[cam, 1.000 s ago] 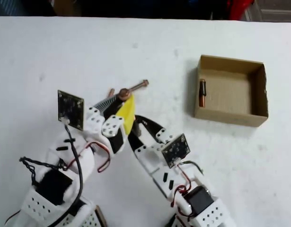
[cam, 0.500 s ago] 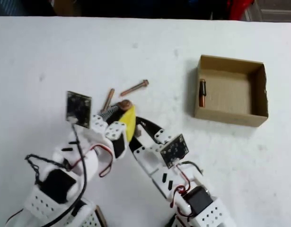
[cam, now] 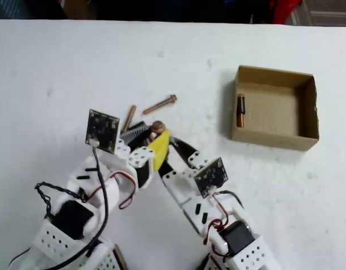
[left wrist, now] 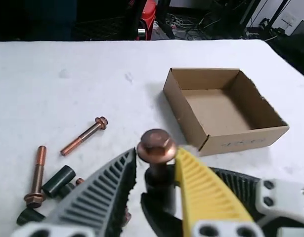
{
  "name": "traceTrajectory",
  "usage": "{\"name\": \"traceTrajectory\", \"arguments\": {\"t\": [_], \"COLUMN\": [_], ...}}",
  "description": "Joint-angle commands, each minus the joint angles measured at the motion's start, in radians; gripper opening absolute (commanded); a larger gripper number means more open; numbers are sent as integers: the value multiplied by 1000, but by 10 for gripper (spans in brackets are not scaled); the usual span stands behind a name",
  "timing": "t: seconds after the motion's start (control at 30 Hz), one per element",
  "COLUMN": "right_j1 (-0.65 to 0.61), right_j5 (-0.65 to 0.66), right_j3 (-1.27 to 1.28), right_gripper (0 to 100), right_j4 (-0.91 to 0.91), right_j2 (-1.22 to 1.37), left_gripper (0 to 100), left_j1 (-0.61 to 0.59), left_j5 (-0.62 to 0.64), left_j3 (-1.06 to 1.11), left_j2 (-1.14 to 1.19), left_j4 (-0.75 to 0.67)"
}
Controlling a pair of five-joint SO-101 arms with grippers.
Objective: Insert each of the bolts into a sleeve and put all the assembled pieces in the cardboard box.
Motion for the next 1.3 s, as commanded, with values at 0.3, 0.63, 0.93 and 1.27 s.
{"name": "traceTrajectory", "arguments": {"t": [0.3, 0.63, 0.93, 1.27], "right_j1": [12, 13, 13, 156], "right_j5": [0, 0, 0, 0], "right_j3": [9, 9, 9, 6], "right_gripper": [16, 16, 16, 16], "right_j4": [-30, -18, 25, 18], "right_j2": [-13, -12, -12, -13], "left_gripper": [195, 192, 81, 23], "left_j1": [-50, -231, -372, -438], "left_j5": [-20, -20, -172, -212], "left_j3": [-14, -130, -288, -364], "left_j2": [-16, -18, -18, -131], "left_j4": [-51, -66, 212, 384]}}
